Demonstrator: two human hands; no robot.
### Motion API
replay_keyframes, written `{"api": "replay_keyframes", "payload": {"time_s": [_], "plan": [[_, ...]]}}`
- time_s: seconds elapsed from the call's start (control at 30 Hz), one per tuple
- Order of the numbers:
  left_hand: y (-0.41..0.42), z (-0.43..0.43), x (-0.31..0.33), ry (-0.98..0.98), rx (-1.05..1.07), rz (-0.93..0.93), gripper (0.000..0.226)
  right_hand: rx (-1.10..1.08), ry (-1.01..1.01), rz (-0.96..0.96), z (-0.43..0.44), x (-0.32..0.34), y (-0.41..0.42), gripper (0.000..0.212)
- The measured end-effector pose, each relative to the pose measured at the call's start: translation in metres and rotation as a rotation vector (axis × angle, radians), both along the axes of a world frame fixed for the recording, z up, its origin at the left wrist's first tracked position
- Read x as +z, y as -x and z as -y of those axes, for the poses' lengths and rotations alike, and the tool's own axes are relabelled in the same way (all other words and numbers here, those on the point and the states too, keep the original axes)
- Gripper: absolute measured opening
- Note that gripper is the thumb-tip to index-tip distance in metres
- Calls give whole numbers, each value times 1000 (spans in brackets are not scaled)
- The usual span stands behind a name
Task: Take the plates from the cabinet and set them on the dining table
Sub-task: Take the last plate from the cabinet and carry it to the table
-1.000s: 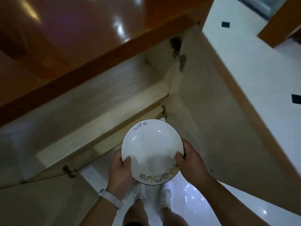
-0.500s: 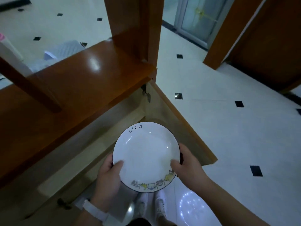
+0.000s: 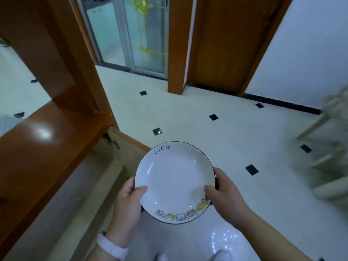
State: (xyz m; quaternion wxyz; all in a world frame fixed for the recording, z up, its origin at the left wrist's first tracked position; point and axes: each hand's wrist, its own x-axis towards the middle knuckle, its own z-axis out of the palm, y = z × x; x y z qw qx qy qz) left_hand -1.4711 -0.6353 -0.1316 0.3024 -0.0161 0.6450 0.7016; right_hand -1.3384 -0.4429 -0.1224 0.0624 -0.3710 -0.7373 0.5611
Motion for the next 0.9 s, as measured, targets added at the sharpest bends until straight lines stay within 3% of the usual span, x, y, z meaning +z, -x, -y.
{"api": "replay_keyframes", "payload": {"time_s": [0.27,0.6,0.9], "plan": [[-68,-117,26,4,-228,-61,34,-239,14,-79,-77,11,-107,44],[-239,-318,37,3,-582,-109,39,-589,-2,-151,-215,13,-314,46],[-386,-458,49,-47,-903,-106,36,-899,-51,-229,-284,30,-479,52]]}}
